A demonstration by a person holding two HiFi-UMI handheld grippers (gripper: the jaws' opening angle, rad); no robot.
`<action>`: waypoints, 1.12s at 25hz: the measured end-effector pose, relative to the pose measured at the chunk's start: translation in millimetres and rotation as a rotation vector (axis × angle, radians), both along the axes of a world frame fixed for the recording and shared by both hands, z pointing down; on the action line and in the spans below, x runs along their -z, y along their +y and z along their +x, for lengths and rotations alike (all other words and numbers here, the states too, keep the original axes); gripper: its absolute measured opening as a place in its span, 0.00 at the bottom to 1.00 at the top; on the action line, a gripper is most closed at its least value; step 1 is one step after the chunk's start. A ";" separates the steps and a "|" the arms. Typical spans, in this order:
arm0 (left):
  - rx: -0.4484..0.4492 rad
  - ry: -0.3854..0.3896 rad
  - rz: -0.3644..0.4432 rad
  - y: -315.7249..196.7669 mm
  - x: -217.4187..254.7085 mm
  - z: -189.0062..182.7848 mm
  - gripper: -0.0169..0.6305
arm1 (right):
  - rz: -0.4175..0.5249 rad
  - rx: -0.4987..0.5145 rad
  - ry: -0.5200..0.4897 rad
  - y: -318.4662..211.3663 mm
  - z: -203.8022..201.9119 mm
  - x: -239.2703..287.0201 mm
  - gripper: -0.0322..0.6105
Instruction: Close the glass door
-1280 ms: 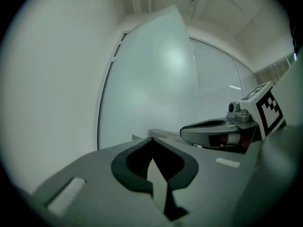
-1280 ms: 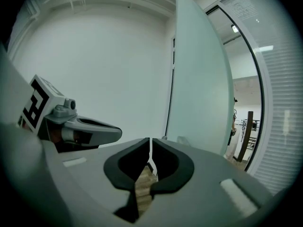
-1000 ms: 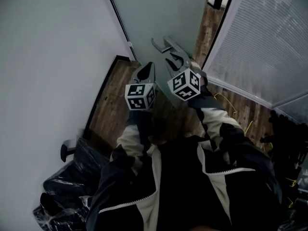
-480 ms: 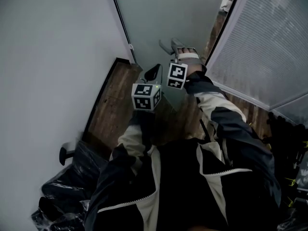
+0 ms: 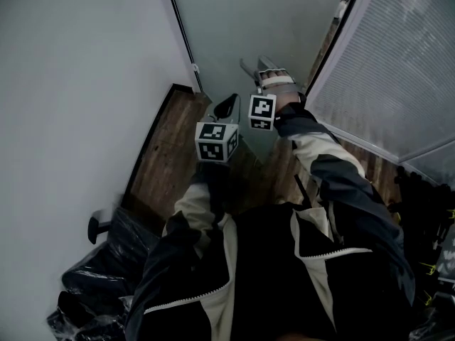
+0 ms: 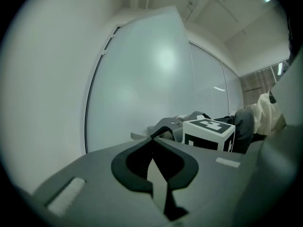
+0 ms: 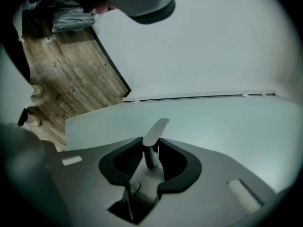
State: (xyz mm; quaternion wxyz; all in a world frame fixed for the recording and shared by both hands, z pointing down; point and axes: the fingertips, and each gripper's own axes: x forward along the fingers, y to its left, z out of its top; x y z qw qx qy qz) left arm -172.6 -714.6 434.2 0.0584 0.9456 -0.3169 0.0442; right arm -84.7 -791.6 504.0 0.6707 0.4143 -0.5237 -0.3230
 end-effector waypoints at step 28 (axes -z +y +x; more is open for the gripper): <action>-0.050 -0.016 0.000 -38.8 7.9 110.6 0.03 | 0.041 -0.171 -0.044 -52.3 181.4 -1.7 0.21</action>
